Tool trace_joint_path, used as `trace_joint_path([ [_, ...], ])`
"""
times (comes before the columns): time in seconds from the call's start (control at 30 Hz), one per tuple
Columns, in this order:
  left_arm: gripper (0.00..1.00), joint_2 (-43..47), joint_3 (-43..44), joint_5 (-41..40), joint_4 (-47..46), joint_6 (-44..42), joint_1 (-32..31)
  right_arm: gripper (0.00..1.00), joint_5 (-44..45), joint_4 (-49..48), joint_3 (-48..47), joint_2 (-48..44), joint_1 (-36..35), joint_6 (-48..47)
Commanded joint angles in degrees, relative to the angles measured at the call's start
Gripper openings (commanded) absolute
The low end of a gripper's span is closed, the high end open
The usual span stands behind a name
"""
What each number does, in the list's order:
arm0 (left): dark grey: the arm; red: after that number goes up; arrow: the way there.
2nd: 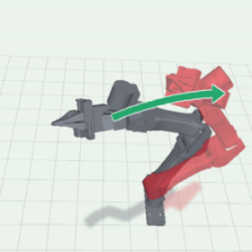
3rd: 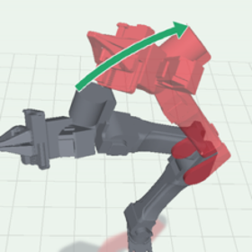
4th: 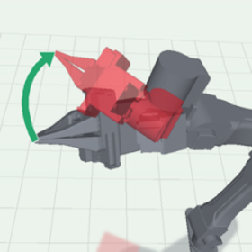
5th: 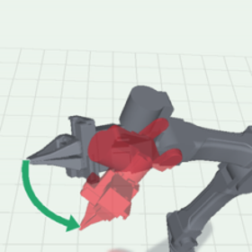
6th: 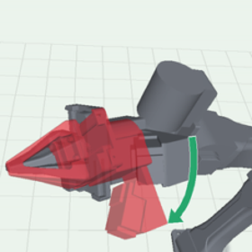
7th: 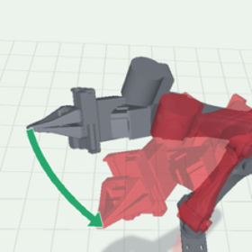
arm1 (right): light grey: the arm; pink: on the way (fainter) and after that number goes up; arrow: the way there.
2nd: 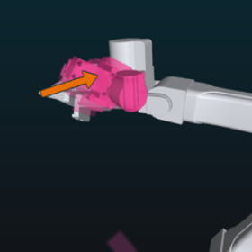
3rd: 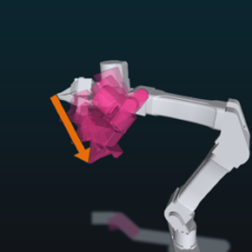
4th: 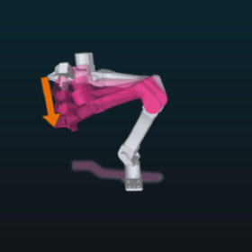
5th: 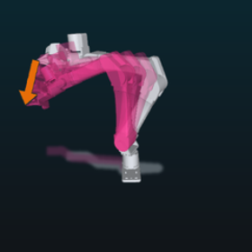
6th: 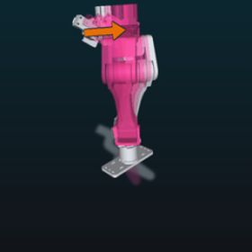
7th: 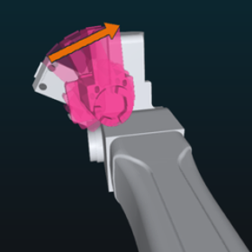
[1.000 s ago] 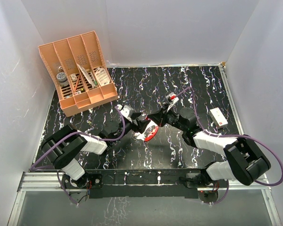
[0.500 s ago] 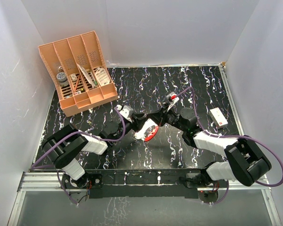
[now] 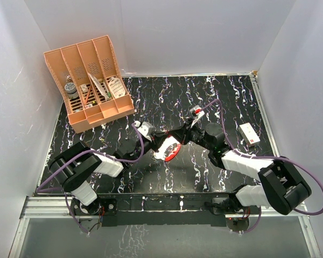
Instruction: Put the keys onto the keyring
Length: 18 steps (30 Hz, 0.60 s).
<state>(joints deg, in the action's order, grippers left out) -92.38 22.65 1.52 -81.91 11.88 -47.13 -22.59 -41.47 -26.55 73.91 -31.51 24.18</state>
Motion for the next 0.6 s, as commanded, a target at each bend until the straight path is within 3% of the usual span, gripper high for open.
trace_joint_path([
  [0.0,0.00,2.58,-0.46,-0.89,-0.69,-1.51,0.18,0.04,1.34,1.41,-3.09,-2.68,-0.31,-1.04],
  [0.2,0.00,3.07,-0.51,-1.10,0.61,-2.01,0.11,0.11,0.97,2.55,-3.73,-3.84,-0.31,-2.15],
  [0.43,0.00,4.65,-0.68,-0.15,3.08,-3.86,0.11,0.13,2.56,9.44,-6.85,-5.14,-0.29,-3.67],
  [0.57,0.00,6.43,-1.13,1.63,4.90,-5.82,0.11,0.05,7.86,17.03,-10.27,-5.08,-0.31,-2.11],
])
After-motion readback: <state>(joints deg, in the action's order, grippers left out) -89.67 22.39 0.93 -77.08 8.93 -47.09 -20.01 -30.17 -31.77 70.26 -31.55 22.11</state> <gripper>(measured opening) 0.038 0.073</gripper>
